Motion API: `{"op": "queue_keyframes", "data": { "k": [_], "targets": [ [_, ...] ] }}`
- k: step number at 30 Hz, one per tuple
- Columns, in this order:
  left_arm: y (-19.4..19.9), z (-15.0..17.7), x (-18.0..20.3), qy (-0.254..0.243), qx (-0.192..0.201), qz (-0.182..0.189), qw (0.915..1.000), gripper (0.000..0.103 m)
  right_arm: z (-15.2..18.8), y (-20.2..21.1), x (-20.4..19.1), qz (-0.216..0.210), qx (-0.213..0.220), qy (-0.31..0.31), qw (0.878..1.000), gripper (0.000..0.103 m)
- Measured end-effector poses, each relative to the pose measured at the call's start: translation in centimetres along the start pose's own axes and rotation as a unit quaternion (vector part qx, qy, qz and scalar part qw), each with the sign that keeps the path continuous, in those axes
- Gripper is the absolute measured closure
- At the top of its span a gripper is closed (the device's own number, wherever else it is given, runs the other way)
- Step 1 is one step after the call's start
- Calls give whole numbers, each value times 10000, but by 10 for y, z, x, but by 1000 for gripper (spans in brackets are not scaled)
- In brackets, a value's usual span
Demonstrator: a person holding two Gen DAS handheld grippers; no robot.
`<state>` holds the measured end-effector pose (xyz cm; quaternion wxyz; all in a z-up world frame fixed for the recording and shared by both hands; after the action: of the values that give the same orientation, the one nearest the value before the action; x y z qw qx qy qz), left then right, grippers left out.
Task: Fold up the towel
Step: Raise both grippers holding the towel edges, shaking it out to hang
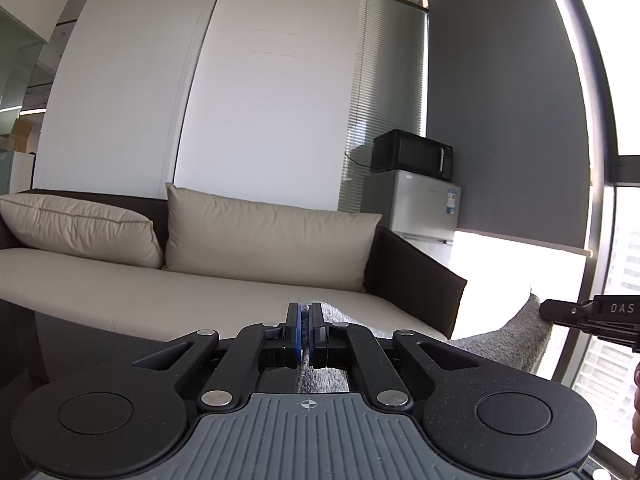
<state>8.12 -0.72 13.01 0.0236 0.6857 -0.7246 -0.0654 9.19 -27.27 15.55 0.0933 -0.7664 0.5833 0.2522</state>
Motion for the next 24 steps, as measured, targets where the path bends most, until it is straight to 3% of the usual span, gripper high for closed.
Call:
{"op": "queue_keyframes", "data": {
  "k": [24],
  "targets": [
    [-53, 32, -10, -166, -367, -47, 9992, 100, 18, -61, 29, 233, -248, -51, 9994, 101]
  ]
}}
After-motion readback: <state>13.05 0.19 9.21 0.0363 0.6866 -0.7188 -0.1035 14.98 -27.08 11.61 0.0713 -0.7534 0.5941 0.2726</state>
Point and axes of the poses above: each gripper's, at about its wrist camera, not at the fingertips, and y roughly against the way its jaws point, x to its right, z to its underside, the point moved 6 cm from there along -y, roughly the way its jaws point, and after that the axes turned 9 degrees about -y, right-handed, at the moved point
